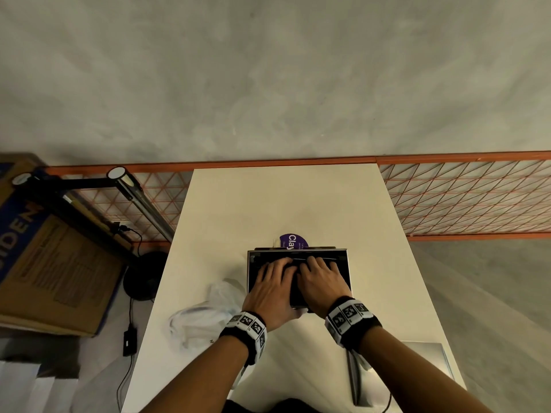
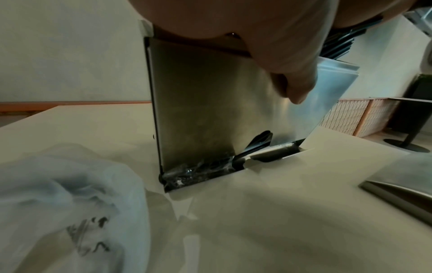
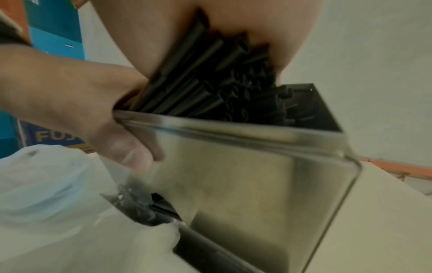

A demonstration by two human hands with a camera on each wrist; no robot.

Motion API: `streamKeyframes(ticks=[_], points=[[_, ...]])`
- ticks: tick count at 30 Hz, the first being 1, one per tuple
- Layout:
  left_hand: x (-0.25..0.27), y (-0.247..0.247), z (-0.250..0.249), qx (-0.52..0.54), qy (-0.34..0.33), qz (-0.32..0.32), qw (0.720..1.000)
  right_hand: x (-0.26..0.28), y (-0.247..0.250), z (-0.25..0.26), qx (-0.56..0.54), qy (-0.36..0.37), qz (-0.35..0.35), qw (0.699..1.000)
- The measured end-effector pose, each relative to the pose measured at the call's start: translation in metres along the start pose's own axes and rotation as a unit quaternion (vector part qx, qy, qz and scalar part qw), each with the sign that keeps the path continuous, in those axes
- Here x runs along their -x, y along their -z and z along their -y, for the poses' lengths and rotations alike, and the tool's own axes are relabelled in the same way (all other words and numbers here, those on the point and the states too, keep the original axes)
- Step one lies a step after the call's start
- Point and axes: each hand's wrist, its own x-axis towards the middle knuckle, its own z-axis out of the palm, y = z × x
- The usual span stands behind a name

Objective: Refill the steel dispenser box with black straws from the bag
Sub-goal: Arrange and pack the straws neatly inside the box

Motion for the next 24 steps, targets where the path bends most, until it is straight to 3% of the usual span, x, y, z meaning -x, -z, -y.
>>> streamKeyframes(ticks=[6, 15, 24], points=[[-0.008, 0.002, 0.0, -0.016, 0.018, 0.071, 0.997, 0.003, 0.004, 0.002, -0.014, -0.002, 0.001, 1.0], [-0.01, 0.002, -0.001, -0.04, 0.021, 0.06, 0.997, -0.013, 0.015, -0.002, -0.028, -0.005, 0.022, 0.999], [-0.012, 0.003, -0.001, -0.042, 0.031, 0.075, 0.996, -0.033, 0.011, -0.008, -0.085, -0.038, 0.141, 0.986]])
